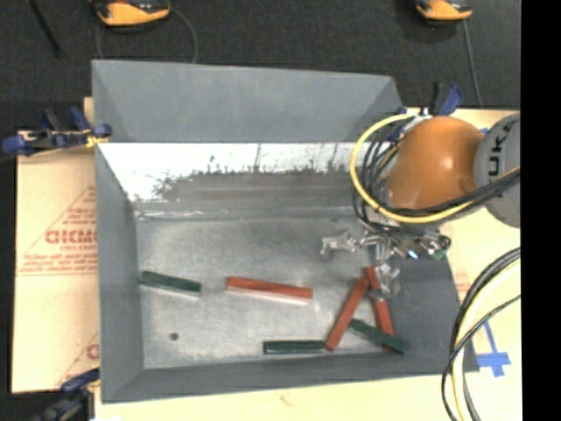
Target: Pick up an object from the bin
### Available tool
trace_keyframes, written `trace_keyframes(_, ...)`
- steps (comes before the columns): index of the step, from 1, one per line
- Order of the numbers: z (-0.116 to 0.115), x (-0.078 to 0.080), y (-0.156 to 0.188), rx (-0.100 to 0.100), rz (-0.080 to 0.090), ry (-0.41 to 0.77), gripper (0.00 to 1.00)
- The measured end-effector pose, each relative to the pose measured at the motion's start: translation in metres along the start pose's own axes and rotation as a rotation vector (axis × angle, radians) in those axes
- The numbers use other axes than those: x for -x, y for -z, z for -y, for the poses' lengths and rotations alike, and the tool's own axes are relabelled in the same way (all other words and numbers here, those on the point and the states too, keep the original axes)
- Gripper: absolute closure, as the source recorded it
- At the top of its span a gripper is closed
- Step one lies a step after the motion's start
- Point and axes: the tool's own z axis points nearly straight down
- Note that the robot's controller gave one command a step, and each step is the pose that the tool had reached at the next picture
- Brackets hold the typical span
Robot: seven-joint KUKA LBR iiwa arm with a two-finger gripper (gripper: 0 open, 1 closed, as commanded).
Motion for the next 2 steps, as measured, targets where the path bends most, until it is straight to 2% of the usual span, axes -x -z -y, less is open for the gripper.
trace_keyframes(1,-0.0274,-0.0583,-0.0275,-0.004,0.008,0.275,0.00)
trace_keyframes(2,-0.0253,-0.0588,-0.0246,-0.007,0.004,0.276,1.00)
